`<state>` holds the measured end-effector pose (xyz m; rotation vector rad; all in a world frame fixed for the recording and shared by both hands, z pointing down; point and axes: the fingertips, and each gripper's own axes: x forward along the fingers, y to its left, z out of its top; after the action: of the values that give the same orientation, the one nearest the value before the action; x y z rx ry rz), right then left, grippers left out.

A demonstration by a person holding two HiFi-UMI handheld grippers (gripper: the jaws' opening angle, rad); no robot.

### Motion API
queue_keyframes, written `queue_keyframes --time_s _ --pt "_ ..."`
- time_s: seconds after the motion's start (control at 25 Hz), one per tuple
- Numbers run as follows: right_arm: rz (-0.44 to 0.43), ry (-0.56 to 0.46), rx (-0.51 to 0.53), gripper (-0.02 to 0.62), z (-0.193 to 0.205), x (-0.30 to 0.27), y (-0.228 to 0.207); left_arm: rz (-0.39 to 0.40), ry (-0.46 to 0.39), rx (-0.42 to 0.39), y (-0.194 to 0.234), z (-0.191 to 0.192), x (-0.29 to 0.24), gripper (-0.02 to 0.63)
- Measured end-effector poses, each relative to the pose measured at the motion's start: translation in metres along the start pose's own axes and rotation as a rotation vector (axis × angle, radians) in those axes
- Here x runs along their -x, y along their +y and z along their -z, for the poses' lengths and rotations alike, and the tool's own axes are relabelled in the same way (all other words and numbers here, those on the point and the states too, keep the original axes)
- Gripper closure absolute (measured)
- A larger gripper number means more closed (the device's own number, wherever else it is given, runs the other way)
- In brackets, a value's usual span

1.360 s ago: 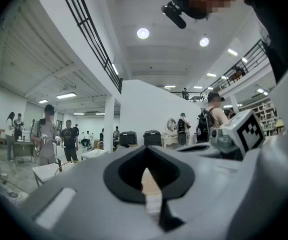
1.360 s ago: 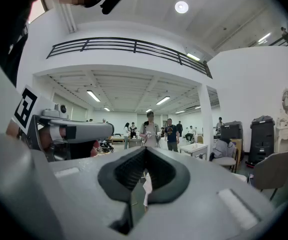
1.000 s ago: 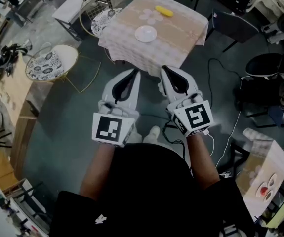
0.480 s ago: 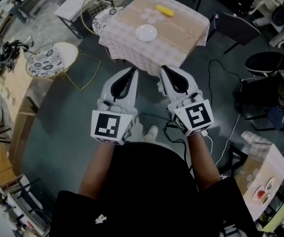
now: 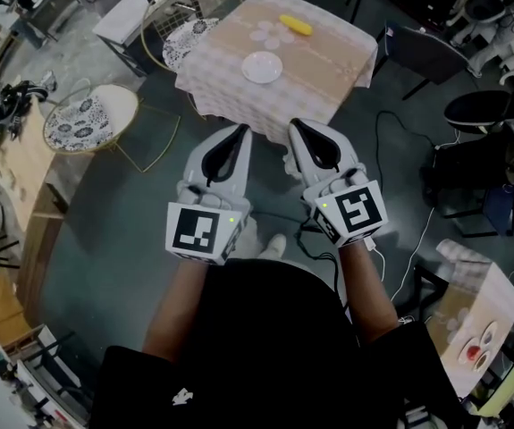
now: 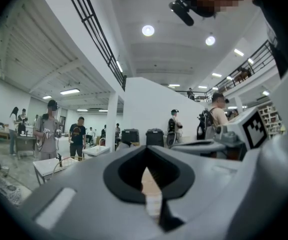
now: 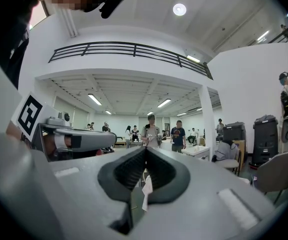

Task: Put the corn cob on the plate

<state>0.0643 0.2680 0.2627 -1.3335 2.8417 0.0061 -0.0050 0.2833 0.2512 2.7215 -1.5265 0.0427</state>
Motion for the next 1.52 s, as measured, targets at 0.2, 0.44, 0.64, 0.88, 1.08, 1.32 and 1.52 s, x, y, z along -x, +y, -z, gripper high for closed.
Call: queue_keyframes --time_s 0.2,0.44,0.64,0.88,1.08,1.32,1.52 --pt "0.006 0.001 -0.004 0.594 -0.001 -0.023 -0.009 0.016 -0.012 -0.033 0.022 0.001 -0.018 0.598" --pt "0.007 0.001 -0.009 0.594 -0.002 -0.06 -0.02 0.03 -0.027 -0.04 0.053 -0.004 -0.042 0.597" --pt "0.011 0.003 -0.009 0.594 -0.003 -0.087 -0.027 0.014 -0.017 -0.01 0.08 -0.003 -0.056 0.597" --pt "0.018 0.01 -0.003 0.594 0.0 -0.114 -0.03 0.022 -0.004 0.0 0.105 0.002 -0.07 0.597" --pt "0.031 0.01 0.003 0.594 -0.004 -0.131 -0.031 0.048 -0.017 -0.026 0.121 0.002 -0.077 0.597" --pt "0.054 0.015 0.013 0.594 -0.004 -0.146 -0.031 0.07 -0.034 -0.023 0.138 0.002 -0.082 0.597" --pt "0.081 0.02 0.026 0.594 -0.005 -0.158 -0.028 0.084 -0.042 0.006 0.152 0.002 -0.084 0.597"
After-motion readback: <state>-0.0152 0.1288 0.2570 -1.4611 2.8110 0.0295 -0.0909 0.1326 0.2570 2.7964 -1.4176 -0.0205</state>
